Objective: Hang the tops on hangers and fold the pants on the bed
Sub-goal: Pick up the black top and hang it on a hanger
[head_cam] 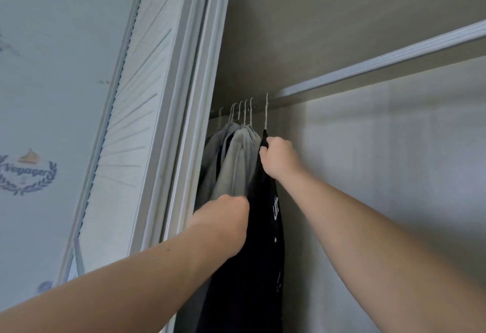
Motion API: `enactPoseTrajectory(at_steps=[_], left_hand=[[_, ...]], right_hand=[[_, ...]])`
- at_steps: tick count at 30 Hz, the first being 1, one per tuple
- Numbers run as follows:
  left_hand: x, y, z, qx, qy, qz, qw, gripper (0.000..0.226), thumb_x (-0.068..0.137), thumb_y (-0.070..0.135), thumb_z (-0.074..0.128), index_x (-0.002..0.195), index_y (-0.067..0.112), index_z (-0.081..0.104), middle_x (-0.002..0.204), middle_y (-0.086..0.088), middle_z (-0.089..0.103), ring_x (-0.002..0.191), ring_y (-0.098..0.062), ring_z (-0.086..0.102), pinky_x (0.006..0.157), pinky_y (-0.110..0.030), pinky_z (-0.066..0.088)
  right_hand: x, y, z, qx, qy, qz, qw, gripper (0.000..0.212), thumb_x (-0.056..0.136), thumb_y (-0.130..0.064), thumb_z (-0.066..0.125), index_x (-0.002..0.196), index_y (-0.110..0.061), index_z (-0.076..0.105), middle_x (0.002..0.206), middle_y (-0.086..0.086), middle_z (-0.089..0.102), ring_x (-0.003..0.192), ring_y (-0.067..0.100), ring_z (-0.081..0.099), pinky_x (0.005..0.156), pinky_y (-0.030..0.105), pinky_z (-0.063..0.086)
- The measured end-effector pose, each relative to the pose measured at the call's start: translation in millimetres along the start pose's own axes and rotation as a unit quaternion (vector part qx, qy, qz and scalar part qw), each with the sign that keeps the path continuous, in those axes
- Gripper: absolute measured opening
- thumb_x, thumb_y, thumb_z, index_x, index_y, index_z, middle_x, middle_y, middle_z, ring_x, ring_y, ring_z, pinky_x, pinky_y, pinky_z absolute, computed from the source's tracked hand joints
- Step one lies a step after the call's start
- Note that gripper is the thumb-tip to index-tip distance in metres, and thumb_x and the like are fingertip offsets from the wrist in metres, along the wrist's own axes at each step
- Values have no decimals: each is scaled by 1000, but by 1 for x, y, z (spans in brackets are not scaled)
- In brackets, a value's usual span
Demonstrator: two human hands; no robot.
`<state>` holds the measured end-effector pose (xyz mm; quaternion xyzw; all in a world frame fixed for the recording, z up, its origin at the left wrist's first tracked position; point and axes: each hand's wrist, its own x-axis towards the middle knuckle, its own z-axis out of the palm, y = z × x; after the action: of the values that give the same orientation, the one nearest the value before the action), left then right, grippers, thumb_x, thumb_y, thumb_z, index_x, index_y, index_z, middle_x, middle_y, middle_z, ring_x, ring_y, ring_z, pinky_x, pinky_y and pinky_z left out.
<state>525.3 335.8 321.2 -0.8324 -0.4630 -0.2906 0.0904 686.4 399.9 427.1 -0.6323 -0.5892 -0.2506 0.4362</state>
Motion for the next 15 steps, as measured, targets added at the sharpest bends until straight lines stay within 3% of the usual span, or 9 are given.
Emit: enactPoseTrajectory(at_steps=[3, 8, 13, 15], left_hand=[[3, 1, -2, 16, -6, -12, 1000, 16, 95, 3, 50, 90, 17, 43, 76, 2, 43, 62, -15, 42, 59, -31, 39], [8, -5, 3, 46, -6, -4, 999, 24, 96, 1, 50, 117, 10, 56, 73, 3, 36, 64, -16, 40, 65, -32, 41], [1, -5, 6, 96, -11, 7, 995, 29, 95, 0, 51, 122, 11, 54, 72, 2, 36, 58, -15, 37, 46, -27, 27], [-5, -4, 6, 121, 10, 33, 992, 26, 94, 1, 53, 118, 11, 52, 73, 2, 39, 59, -17, 40, 47, -27, 30]], right_hand=[[19, -1, 15, 0, -23, 9, 1000, 23, 99, -21, 47, 108, -9, 64, 113, 19, 64, 103, 39, 62, 74, 33, 40], [32, 4, 34, 6, -44, 8, 999, 29, 101, -26, 50, 120, -10, 64, 119, 21, 64, 108, 42, 62, 77, 33, 42], [18, 11, 33, 31, -41, -7, 999, 38, 103, -36, 47, 130, -12, 59, 123, 20, 64, 111, 41, 60, 87, 42, 51], [6, 13, 23, 59, -33, -18, 998, 43, 103, -40, 47, 138, -17, 53, 128, 16, 63, 117, 38, 58, 94, 44, 50]])
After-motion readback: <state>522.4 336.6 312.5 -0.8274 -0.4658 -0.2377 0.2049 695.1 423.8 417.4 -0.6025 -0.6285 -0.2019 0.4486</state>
